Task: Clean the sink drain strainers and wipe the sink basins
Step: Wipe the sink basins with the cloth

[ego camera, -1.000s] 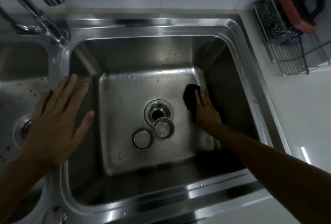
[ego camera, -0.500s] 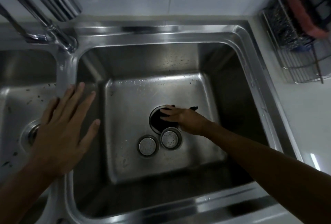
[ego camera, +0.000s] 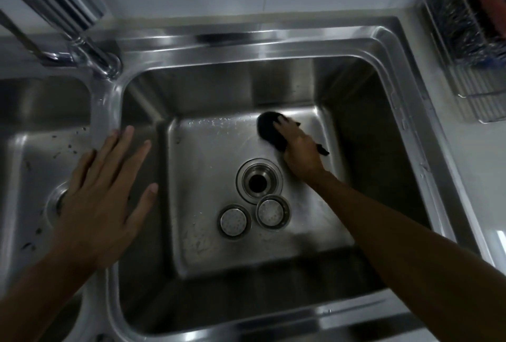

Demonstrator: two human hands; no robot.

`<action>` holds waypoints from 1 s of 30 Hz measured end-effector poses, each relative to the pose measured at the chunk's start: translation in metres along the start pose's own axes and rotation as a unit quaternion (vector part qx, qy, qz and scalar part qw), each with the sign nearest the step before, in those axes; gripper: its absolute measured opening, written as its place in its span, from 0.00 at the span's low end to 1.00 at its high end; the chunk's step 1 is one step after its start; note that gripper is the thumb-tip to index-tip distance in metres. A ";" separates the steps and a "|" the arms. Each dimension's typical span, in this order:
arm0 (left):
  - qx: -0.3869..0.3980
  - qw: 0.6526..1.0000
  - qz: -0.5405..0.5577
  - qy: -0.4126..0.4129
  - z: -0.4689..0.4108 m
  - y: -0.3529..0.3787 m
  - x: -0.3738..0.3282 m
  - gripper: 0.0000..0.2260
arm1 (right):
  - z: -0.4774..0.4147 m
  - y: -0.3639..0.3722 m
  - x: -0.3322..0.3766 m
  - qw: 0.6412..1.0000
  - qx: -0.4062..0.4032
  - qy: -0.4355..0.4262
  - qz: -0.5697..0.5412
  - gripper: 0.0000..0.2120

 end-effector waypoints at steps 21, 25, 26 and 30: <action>0.002 1.000 -0.006 -0.010 0.002 -0.001 -0.001 0.30 | -0.043 0.084 0.175 0.990 -0.014 -0.047 -0.133 0.26; -0.013 1.000 -0.017 -0.003 0.002 0.003 0.003 0.29 | -0.024 0.118 0.200 0.984 0.029 -0.135 -0.115 0.28; -0.015 1.000 -0.019 -0.003 0.002 0.003 0.003 0.29 | -0.023 0.113 0.194 0.979 0.044 -0.181 -0.076 0.27; -0.014 1.000 -0.023 -0.001 0.002 0.005 0.004 0.29 | 0.000 0.072 0.145 0.893 0.181 -0.402 0.092 0.21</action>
Point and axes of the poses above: each hand's wrist, its own z-axis away from the middle knuckle, its own y-axis out of the palm, x = y × z, the point moved 4 cm from there along -z, towards the middle knuckle, and after that the axes turned 5 degrees about x, right-handed, at the moved point
